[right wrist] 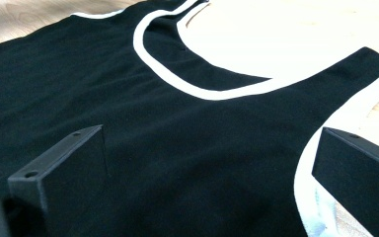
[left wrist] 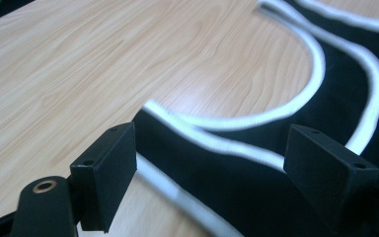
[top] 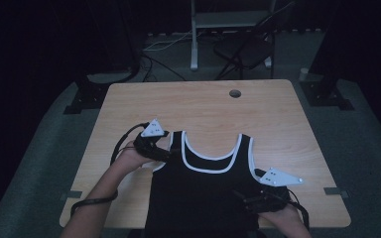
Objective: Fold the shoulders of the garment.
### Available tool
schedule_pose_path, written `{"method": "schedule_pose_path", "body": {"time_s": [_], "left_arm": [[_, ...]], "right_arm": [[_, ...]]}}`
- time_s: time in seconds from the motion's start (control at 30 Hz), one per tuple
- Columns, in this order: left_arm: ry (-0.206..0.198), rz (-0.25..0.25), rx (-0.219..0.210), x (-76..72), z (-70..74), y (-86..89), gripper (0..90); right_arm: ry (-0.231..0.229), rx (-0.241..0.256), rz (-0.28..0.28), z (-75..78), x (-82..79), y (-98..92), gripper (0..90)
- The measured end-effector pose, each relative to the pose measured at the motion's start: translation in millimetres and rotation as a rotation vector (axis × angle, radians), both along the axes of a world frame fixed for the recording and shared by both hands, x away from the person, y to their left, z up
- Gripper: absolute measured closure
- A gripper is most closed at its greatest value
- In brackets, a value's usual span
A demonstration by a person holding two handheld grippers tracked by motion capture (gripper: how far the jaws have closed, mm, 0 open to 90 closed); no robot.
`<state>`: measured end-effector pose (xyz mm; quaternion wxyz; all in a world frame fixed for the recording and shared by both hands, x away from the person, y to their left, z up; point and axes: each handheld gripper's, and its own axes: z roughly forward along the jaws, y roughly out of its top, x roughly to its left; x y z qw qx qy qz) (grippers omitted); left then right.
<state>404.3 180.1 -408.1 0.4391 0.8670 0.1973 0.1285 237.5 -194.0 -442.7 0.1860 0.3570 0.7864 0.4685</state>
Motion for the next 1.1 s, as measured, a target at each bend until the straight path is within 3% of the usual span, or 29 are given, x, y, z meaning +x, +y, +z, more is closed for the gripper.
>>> {"method": "schedule_pose_path", "body": {"time_s": [0.1,0.2,0.37,0.4,0.47,0.63,0.8,0.87,1.0,1.1], "left_arm": [[0.032,-0.014,0.008,16.0,-4.9,-0.1,20.3],[0.049,0.004,0.037,28.5,-8.7,-2.0,20.4],[0.042,0.027,0.088,40.1,-13.8,-5.8,20.4],[0.051,0.035,0.079,42.2,-13.2,-6.1,20.4],[0.060,0.049,0.062,44.5,-12.2,-7.0,20.4],[0.076,0.039,0.108,48.1,-17.1,-11.6,20.4],[0.095,0.039,0.127,51.8,-22.8,-14.4,20.6],[0.101,0.032,0.165,53.3,-26.7,-15.5,20.8],[0.104,0.026,0.138,53.1,-28.4,-13.9,22.5],[0.099,0.014,0.128,51.1,-27.8,-13.1,30.7]], "right_arm": [[0.004,-0.004,0.002,0.0,0.2,0.6,0.5],[0.004,-0.007,0.007,-0.1,0.0,1.2,0.5],[0.004,0.005,0.010,-0.1,-0.1,-0.5,0.4],[0.004,0.006,0.011,-0.1,-0.2,-0.8,0.5],[0.006,0.009,0.013,-0.1,0.1,-0.9,0.4],[0.009,0.015,0.022,-0.1,0.6,-1.4,0.5],[0.016,0.026,0.024,0.0,0.9,-2.5,0.5],[0.016,0.031,0.025,0.0,0.8,-3.0,0.5],[0.020,0.037,0.029,0.1,1.4,-3.5,0.5],[0.022,0.034,0.029,0.1,1.3,-3.2,0.5]]}}
